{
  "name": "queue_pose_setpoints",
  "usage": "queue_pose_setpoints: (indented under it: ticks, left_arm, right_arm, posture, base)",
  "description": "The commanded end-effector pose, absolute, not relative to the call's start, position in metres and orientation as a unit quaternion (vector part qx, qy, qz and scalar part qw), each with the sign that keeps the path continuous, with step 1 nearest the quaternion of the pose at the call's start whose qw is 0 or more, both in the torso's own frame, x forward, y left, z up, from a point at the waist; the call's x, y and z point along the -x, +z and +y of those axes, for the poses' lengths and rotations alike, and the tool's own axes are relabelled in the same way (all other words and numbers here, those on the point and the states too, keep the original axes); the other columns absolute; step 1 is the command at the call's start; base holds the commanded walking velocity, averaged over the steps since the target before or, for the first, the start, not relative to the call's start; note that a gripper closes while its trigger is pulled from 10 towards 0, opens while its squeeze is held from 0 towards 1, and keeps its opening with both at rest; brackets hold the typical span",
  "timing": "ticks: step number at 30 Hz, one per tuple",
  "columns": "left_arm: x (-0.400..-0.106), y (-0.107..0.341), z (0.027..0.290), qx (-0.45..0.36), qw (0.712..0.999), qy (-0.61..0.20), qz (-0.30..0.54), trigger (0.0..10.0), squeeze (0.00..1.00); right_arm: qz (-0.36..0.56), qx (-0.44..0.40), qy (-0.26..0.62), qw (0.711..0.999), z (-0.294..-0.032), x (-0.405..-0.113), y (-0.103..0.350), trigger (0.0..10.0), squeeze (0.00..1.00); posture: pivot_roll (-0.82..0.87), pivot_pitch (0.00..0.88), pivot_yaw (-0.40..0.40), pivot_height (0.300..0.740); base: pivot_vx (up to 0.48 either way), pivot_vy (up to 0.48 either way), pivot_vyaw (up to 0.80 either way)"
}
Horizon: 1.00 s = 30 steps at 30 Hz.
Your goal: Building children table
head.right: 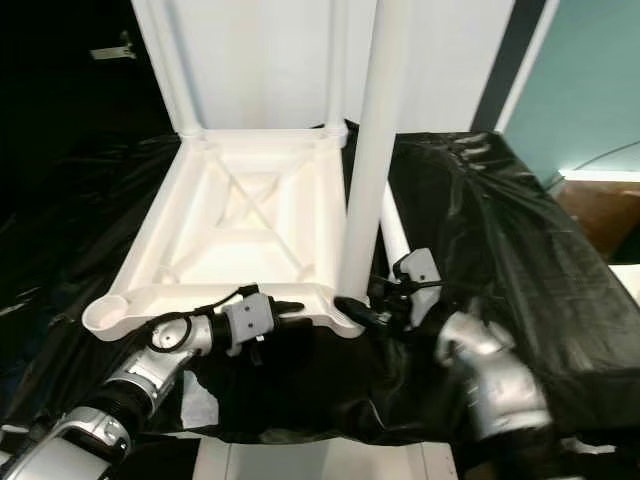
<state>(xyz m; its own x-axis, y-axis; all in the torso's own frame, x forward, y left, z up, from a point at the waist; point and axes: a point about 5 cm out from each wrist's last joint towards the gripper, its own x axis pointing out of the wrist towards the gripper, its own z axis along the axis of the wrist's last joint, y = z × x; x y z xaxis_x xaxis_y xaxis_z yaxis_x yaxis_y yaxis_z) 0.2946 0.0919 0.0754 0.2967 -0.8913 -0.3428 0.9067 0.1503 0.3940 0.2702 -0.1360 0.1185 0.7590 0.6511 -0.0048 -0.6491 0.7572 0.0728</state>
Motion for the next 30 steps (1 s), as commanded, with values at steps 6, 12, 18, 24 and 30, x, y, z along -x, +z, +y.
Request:
queue_pose_setpoints:
  ticks: [6, 12, 18, 24, 30]
  left_arm:
    - [-0.261, 0.033, 0.084, -0.276, 0.69, -0.662, 0.103, 10.0, 0.0]
    - [-0.259, 0.031, 0.08, -0.275, 0.685, -0.667, 0.103, 10.0, 0.0]
    - [-0.259, 0.031, 0.074, -0.272, 0.683, -0.67, 0.099, 10.0, 0.0]
    - [-0.257, 0.029, 0.074, -0.27, 0.684, -0.67, 0.102, 10.0, 0.0]
    - [-0.257, 0.029, 0.075, -0.269, 0.686, -0.668, 0.103, 10.0, 0.0]
  right_arm:
    - [-0.027, -0.105, 0.199, 0.974, -0.116, -0.27, 0.122, 0.0, 0.0]
    - [-0.053, -0.091, 0.129, 0.986, -0.12, -0.28, 0.133, 0.0, 0.0]
    - [-0.046, -0.078, 0.145, 0.985, -0.114, -0.277, 0.134, 10.0, 1.0]
    - [-0.046, -0.061, 0.189, 0.979, -0.112, -0.275, 0.135, 10.0, 0.0]
    - [-0.032, -0.017, 0.301, 0.953, -0.12, -0.272, 0.138, 10.0, 0.0]
  posture:
    - [-0.03, 0.017, -0.017, 0.74]
    - [-0.04, 0.023, -0.014, 0.74]
    - [-0.05, 0.028, -0.019, 0.74]
    - [-0.05, 0.027, -0.026, 0.74]
    - [-0.06, 0.024, -0.028, 0.74]
  base:
    - [0.0, 0.0, 0.0]
    - [0.0, 0.0, 0.0]
    - [0.0, 0.0, 0.0]
    - [0.0, 0.0, 0.0]
    - [0.0, 0.0, 0.0]
